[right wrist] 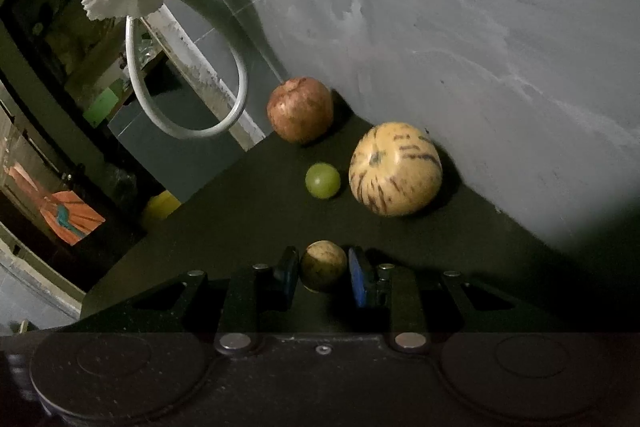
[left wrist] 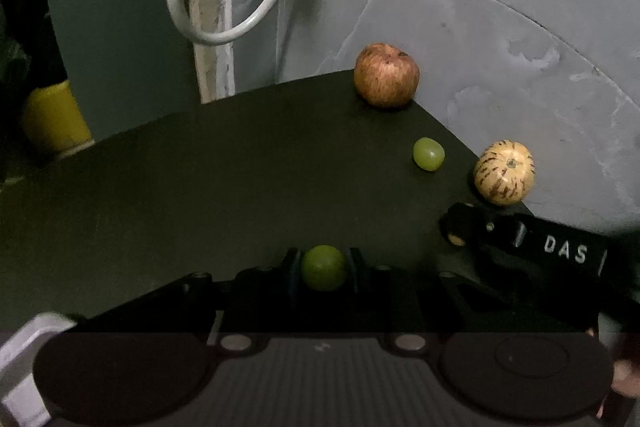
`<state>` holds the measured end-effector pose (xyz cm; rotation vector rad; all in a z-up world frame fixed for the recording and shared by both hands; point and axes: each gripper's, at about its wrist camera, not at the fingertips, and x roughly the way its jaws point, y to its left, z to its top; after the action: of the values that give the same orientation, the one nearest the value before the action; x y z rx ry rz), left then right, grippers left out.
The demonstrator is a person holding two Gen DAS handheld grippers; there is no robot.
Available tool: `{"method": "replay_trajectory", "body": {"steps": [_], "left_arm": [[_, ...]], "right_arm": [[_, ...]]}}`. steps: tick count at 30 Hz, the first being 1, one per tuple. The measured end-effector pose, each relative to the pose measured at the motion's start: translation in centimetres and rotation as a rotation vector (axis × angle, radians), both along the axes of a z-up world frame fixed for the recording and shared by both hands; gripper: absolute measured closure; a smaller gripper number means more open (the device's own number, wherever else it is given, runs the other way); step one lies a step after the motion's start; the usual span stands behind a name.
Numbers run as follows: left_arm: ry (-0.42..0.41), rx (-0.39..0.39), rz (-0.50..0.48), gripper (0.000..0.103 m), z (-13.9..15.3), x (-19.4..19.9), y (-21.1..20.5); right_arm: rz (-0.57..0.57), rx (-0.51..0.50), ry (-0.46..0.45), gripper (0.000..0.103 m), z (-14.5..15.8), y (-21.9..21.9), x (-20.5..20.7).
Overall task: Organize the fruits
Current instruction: 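Close left tool on the green grape while right tool grasps the small brown fruit, then carry green grape in left tool over the tray while right tool carries brown fruit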
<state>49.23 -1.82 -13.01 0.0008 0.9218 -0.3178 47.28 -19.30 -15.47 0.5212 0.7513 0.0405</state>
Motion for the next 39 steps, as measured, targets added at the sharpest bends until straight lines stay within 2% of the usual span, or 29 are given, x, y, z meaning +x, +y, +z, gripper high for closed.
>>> {"method": "replay_trajectory", "body": {"steps": [8,18,30,39], "left_arm": [[-0.012,-0.043,0.025,0.077,2.3,-2.8,0.9],[-0.054,-0.091,0.078,0.077,5.8,-5.8,3.7],[-0.116,-0.144,0.190,0.077,9.7,-10.9,10.0],[-0.120,-0.174,0.310,0.077,10.4,-15.4,17.0]], "right_arm": [[-0.001,0.014,0.004,0.074,1.6,0.6,-3.6],[0.033,-0.003,-0.063,0.074,6.1,2.9,-6.9],[0.108,-0.023,-0.142,0.074,11.2,8.4,-11.7],[0.226,-0.039,-0.164,0.074,12.4,13.0,-15.1]]}}
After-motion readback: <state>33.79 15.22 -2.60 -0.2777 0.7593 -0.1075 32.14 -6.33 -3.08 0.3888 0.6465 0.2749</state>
